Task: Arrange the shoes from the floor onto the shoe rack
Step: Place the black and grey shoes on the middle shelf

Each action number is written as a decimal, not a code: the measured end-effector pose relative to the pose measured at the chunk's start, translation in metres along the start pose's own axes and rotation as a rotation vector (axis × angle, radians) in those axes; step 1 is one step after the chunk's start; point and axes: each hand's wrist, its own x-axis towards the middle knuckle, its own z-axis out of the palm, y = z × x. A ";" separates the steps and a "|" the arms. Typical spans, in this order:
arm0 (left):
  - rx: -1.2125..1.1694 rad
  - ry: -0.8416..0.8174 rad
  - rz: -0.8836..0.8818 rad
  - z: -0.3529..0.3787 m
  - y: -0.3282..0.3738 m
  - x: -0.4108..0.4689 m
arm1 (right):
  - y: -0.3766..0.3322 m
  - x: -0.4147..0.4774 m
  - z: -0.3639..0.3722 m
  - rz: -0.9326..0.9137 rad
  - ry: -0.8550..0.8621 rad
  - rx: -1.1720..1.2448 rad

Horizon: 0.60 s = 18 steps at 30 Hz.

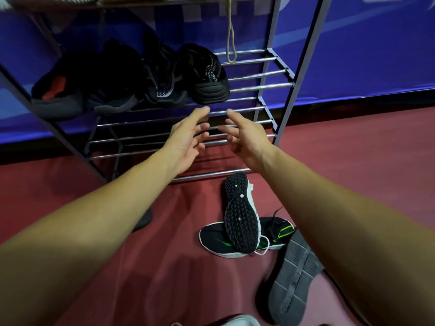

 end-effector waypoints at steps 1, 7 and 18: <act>0.032 0.004 -0.006 -0.001 -0.005 -0.002 | 0.004 -0.003 -0.005 0.018 0.013 -0.024; 0.259 -0.010 -0.043 -0.006 -0.039 -0.012 | 0.028 -0.018 -0.034 0.078 0.054 -0.101; 0.589 -0.115 -0.176 -0.014 -0.099 0.013 | 0.073 0.005 -0.065 0.198 0.105 -0.246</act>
